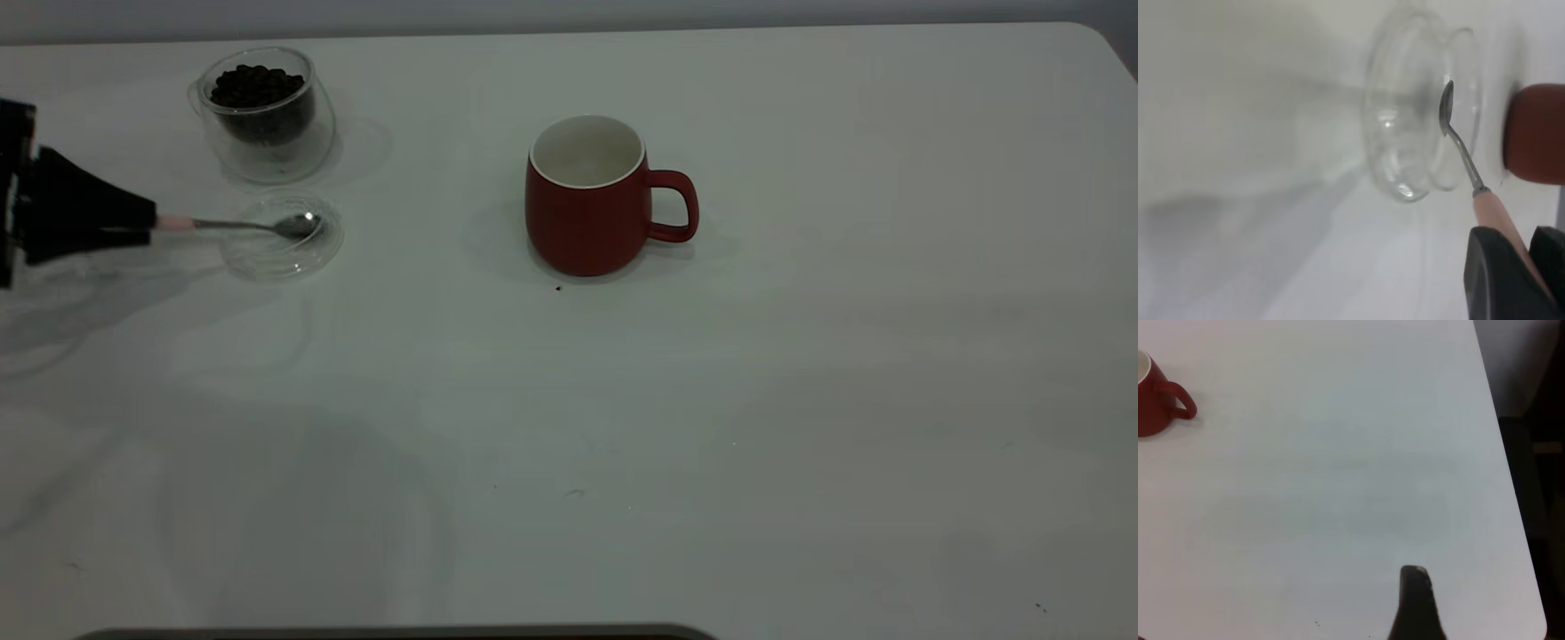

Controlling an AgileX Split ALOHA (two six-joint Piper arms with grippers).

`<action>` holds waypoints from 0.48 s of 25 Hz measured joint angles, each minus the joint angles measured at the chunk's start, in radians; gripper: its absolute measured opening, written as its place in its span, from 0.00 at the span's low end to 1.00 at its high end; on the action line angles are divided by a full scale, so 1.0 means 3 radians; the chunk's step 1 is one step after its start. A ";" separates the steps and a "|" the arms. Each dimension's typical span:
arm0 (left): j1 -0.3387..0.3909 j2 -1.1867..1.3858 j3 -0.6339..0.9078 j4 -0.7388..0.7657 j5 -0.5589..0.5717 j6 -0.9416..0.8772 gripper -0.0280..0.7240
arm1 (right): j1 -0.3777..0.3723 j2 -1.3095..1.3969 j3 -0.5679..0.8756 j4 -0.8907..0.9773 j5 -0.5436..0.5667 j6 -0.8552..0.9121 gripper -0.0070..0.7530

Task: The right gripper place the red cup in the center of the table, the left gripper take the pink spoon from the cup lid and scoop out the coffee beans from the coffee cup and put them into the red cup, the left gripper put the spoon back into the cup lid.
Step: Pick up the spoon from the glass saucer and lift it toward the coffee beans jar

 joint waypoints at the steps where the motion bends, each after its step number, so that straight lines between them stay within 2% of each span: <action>1: 0.0010 -0.0064 0.0000 0.0062 0.0000 -0.0021 0.20 | 0.0000 0.0000 0.0000 0.0000 0.0000 0.0000 0.78; 7: 0.0030 -0.0419 0.0000 0.0493 -0.0012 -0.0175 0.20 | 0.0000 0.0000 0.0000 0.0000 0.0000 0.0000 0.78; 12: 0.0030 -0.0727 -0.0197 0.0474 0.0075 -0.0175 0.20 | 0.0000 0.0000 0.0000 0.0000 0.0000 0.0000 0.78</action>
